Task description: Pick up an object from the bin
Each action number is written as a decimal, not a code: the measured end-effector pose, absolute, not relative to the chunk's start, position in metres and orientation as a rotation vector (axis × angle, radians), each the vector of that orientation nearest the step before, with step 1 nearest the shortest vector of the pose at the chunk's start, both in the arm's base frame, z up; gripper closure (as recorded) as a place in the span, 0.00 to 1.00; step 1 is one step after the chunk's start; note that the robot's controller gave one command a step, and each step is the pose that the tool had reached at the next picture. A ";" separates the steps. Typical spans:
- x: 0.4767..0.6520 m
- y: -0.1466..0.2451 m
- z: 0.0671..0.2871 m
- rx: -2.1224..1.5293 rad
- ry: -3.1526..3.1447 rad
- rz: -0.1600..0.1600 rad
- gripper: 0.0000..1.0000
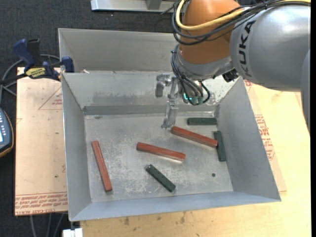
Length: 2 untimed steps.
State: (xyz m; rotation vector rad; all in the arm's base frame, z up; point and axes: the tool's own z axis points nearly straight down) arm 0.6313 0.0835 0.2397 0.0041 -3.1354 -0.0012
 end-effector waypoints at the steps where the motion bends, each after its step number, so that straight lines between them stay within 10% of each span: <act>1: 0.597 0.079 0.097 0.312 -3.119 -0.001 0.00; 2: 0.611 0.055 0.069 0.150 -3.138 -0.002 0.00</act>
Offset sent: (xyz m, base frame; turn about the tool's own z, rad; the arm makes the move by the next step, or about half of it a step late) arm -0.0320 -0.0052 -0.1378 -0.1978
